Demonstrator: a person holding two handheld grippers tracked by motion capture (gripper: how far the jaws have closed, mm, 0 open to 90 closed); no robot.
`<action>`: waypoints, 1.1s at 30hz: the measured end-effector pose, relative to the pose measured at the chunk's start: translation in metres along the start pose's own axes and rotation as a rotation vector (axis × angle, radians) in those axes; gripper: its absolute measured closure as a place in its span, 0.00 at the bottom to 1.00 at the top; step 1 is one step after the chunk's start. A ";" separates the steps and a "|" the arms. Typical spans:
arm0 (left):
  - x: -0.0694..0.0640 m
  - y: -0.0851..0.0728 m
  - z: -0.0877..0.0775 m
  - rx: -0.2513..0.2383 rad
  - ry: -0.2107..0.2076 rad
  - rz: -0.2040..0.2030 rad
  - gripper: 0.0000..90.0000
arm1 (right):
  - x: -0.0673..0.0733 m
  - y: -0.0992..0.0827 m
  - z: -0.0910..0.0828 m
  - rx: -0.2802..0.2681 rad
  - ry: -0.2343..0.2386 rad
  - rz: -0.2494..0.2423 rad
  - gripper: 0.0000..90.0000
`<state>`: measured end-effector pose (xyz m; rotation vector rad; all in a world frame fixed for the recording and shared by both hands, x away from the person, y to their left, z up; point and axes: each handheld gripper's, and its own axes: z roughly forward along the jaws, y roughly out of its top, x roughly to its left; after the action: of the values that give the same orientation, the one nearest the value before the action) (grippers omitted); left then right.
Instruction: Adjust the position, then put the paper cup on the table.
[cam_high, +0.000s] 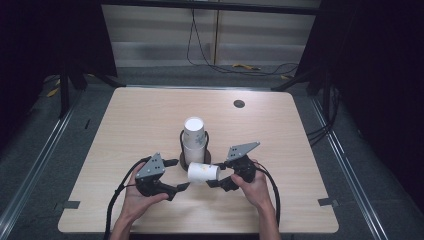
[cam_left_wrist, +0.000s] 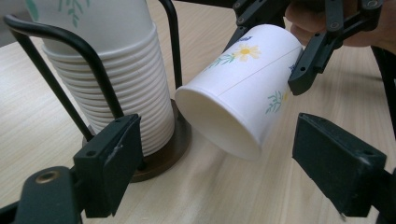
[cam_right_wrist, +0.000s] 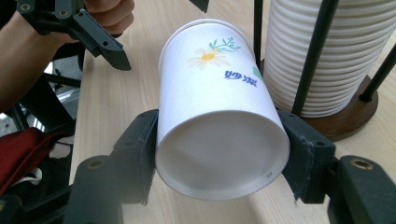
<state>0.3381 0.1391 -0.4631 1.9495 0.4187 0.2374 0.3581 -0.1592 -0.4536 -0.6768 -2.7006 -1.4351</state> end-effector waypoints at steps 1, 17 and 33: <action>0.000 -0.001 -0.001 -0.006 0.004 -0.003 0.18 | 0.000 -0.001 0.000 -0.006 0.002 -0.001 0.39; 0.003 -0.009 -0.001 -0.045 -0.008 -0.038 0.17 | -0.002 -0.003 0.003 -0.104 0.046 0.001 0.39; 0.001 -0.008 -0.002 -0.086 -0.032 -0.033 0.17 | -0.002 -0.012 0.004 -0.208 0.088 0.002 0.39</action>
<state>0.3369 0.1447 -0.4698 1.8585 0.4130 0.1998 0.3566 -0.1625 -0.4657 -0.6082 -2.5077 -1.7191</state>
